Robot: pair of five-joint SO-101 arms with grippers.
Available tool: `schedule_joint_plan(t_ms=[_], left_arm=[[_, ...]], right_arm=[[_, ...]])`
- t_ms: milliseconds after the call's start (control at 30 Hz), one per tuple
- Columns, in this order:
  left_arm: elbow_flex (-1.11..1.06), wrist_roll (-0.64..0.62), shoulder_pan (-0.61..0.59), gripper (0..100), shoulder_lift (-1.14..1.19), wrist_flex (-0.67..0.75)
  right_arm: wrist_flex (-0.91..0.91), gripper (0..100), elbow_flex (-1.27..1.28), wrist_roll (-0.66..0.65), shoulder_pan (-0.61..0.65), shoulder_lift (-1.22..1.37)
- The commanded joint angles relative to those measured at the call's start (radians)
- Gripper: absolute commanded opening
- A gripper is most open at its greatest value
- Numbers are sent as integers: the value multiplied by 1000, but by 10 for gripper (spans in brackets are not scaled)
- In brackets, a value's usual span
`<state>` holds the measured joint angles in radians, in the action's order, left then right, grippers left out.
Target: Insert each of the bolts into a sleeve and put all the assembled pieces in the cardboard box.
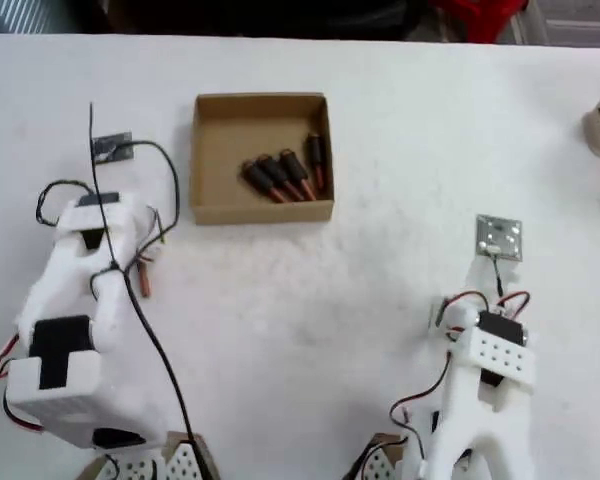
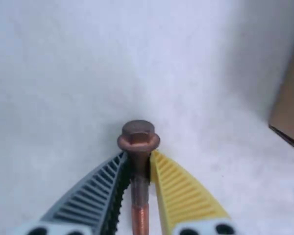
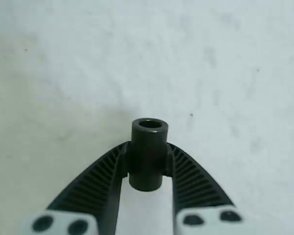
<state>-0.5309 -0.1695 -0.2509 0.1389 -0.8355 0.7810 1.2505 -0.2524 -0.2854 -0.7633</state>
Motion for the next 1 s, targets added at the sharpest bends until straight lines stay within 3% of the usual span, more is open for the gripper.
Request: schedule_joint_plan(t_ms=[0,100,233,700,967], left_arm=[[48,11,-13,20,-10,20],[48,11,-15,20,-10,20],[48,11,-15,20,-10,18],[48,11,-12,20,-10,21],[48,11,-12,20,-10,21]], right_arm=[[-15,19,-3,-2,143,-51],[-84,19,37,0,265,-59],[-329,19,143,0,351,-61],[-1006,19,423,0,387,-59],[-1084,19,423,2,490,-53]])
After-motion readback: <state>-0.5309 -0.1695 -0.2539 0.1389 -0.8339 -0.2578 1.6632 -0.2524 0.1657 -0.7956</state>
